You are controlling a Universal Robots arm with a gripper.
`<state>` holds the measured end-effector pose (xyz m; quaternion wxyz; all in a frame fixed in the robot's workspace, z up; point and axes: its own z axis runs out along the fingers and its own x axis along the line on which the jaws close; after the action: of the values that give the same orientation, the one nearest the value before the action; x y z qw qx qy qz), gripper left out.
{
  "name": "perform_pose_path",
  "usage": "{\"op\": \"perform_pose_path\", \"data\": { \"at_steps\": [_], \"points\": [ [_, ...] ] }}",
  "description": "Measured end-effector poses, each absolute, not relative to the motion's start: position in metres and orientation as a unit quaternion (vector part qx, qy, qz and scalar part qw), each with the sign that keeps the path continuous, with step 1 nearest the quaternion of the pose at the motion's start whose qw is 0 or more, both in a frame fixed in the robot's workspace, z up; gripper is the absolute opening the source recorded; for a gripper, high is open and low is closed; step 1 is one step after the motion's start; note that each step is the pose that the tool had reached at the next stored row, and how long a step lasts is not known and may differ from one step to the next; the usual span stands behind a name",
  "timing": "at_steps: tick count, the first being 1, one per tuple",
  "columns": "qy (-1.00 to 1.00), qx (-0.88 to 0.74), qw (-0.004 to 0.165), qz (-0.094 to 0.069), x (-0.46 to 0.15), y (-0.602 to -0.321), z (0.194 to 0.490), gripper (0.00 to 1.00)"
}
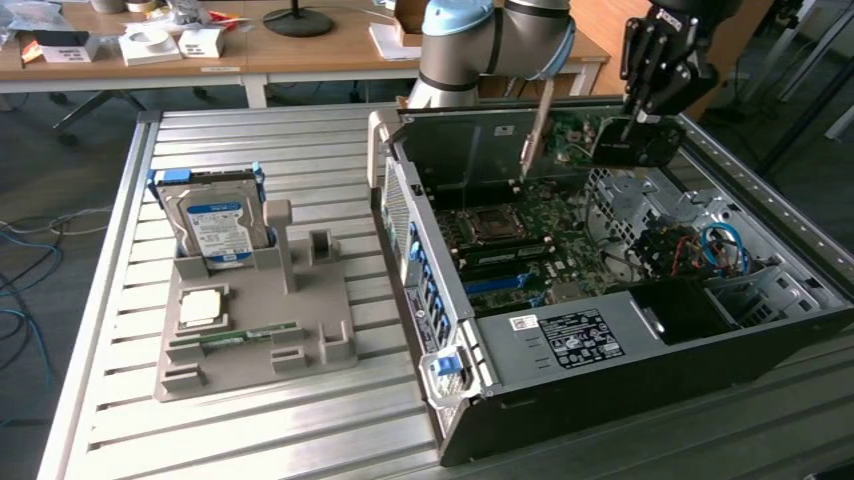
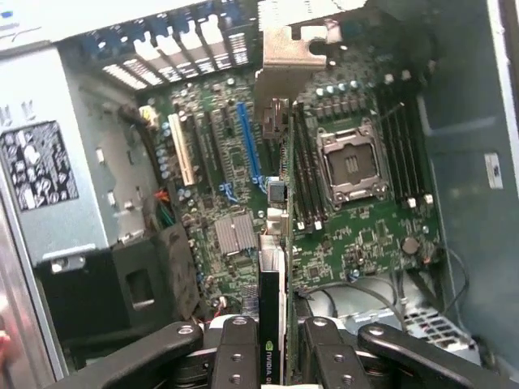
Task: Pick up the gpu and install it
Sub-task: 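Insert the gpu into the slot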
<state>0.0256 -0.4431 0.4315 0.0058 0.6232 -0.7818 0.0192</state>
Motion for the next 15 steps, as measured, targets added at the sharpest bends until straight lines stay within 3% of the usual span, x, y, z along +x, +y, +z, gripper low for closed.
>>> {"op": "perform_pose_path", "data": {
  "at_steps": [15],
  "points": [
    [-0.703, 0.711, 0.010, 0.028, 0.0256, -0.4431, 0.4315, 0.26]
  ]
}}
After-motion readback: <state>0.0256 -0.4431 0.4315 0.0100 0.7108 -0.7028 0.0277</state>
